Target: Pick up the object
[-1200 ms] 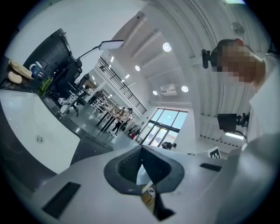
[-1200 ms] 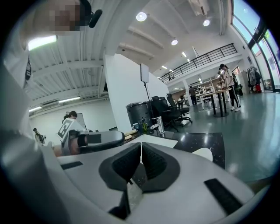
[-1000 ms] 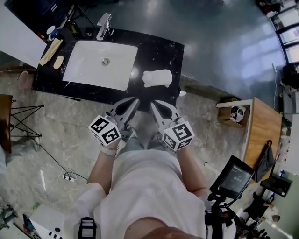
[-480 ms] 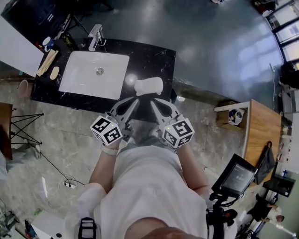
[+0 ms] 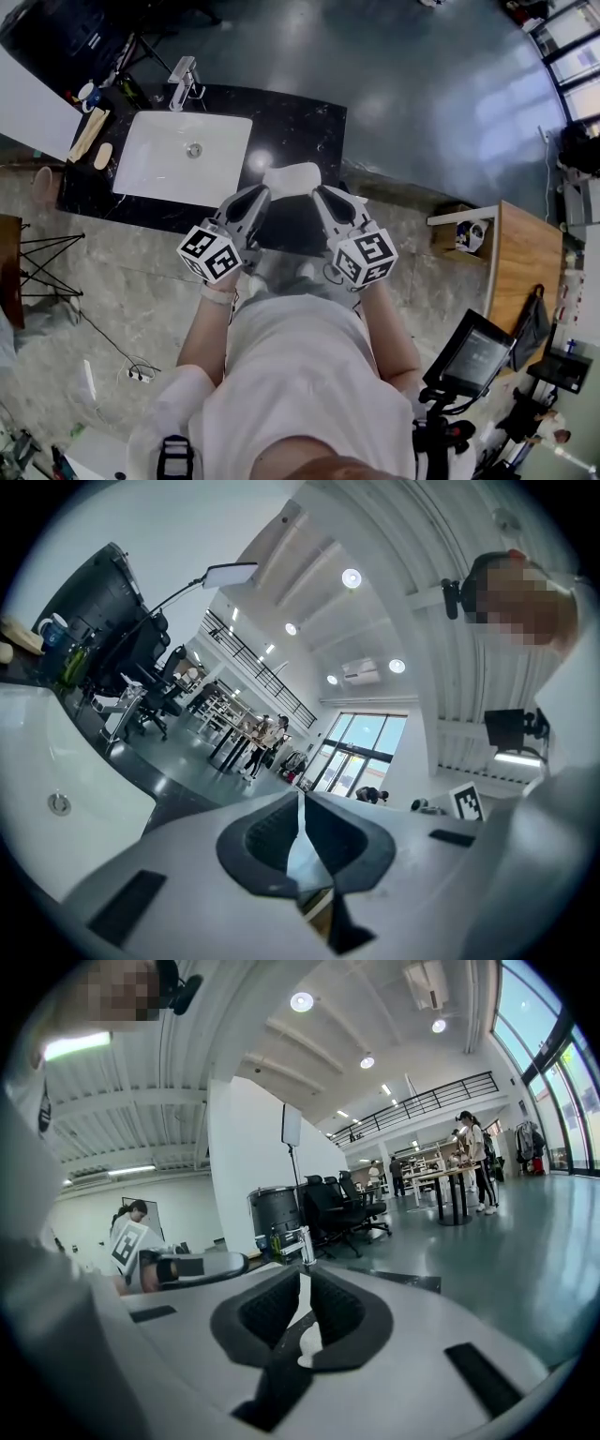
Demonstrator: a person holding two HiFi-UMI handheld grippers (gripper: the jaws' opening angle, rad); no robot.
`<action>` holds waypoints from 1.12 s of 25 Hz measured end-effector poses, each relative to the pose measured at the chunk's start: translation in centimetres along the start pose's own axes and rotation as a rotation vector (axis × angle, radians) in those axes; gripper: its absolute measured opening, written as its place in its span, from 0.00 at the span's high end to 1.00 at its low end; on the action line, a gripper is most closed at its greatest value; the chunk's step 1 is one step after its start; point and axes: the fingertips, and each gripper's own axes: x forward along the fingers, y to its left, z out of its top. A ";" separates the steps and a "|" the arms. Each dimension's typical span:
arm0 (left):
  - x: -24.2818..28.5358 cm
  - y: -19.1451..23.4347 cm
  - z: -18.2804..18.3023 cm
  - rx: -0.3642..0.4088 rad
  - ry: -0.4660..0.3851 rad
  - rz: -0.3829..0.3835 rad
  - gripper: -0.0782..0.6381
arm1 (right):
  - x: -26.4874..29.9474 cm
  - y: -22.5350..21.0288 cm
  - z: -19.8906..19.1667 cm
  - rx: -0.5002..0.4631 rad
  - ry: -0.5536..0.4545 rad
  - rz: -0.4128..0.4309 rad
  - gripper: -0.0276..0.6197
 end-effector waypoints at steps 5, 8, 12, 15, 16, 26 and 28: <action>1.2 2.5 -0.2 -0.002 0.011 0.056 0.88 | 1.5 -2.9 1.0 0.028 -0.009 -0.030 0.92; 1.9 4.3 -0.7 -0.014 0.029 0.100 0.87 | 2.5 -4.3 0.8 0.051 -0.001 -0.046 0.92; 3.2 6.4 -1.7 -0.021 0.061 0.142 0.78 | 3.7 -6.3 0.3 0.081 0.014 -0.069 0.92; 4.2 8.0 -2.4 -0.020 0.081 0.165 0.73 | 4.8 -7.6 -0.7 0.101 0.029 -0.083 0.91; 4.5 8.5 -2.7 -0.021 0.088 0.175 0.72 | 5.1 -7.9 -1.1 0.109 0.037 -0.086 0.89; 6.5 14.2 -7.1 -0.005 0.222 0.312 0.58 | 8.2 -11.7 -6.9 0.175 0.160 -0.111 0.66; 6.6 15.2 -8.2 -0.016 0.251 0.334 0.55 | 8.8 -12.4 -8.3 0.191 0.189 -0.121 0.63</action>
